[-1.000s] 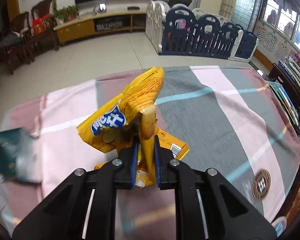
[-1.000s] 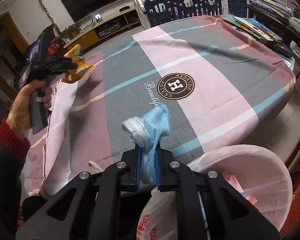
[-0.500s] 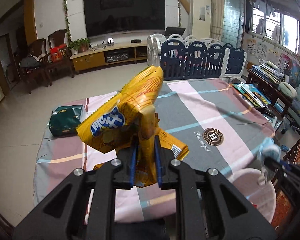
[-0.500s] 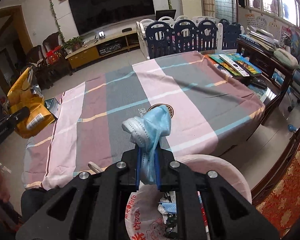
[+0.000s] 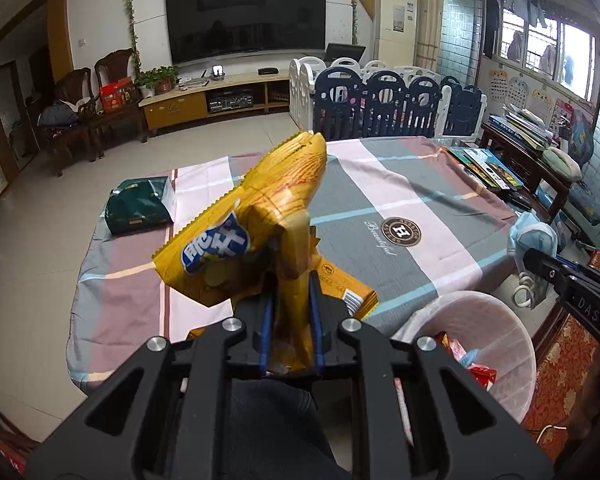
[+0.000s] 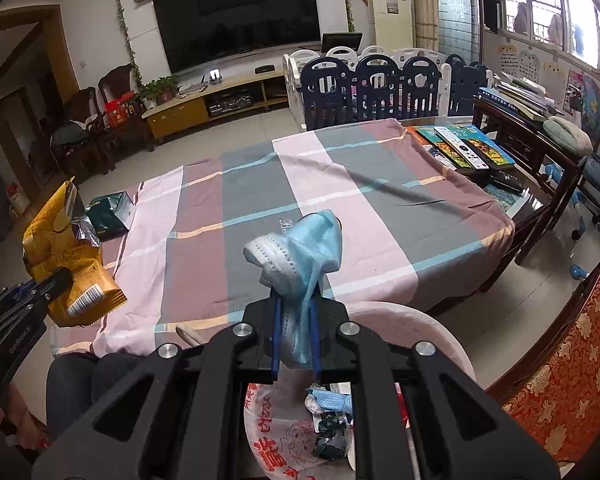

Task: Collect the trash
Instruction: 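Carry the yellow bag and blue mask over the wastebasket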

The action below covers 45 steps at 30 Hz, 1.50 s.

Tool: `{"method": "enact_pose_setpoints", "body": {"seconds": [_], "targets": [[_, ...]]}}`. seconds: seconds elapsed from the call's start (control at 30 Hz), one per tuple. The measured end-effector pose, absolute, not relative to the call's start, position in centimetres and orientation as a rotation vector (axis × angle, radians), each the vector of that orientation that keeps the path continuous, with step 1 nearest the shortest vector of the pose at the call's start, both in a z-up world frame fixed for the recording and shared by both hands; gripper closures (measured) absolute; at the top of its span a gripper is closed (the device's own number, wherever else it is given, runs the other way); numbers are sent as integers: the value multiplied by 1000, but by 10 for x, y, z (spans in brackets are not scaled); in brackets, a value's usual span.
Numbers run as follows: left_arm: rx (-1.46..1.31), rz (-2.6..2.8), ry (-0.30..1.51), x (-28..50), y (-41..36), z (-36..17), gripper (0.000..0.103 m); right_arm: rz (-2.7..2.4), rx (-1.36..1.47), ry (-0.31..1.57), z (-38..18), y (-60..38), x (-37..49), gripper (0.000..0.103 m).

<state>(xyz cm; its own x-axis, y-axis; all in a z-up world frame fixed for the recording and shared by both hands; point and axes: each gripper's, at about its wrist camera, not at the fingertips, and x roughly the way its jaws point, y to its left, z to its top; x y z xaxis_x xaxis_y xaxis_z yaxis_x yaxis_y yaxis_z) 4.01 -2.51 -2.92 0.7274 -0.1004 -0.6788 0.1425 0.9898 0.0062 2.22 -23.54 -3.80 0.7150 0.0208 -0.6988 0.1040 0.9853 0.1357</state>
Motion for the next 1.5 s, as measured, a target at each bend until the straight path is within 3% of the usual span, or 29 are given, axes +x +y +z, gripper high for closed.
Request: {"method": "enact_pose_setpoints", "body": {"seconds": [0.57, 0.77, 1.27, 1.5], "targets": [[112, -438, 902, -4, -117, -68, 86, -166, 188, 789, -42, -309, -57, 90], [173, -476, 882, -20, -144, -66, 86, -140, 261, 779, -41, -323, -67, 90], [220, -483, 899, -25, -165, -74, 85, -166, 236, 947, -97, -319, -53, 89], [220, -481, 901, -24, -166, -74, 85, -167, 206, 966, -106, -314, -52, 79]]}}
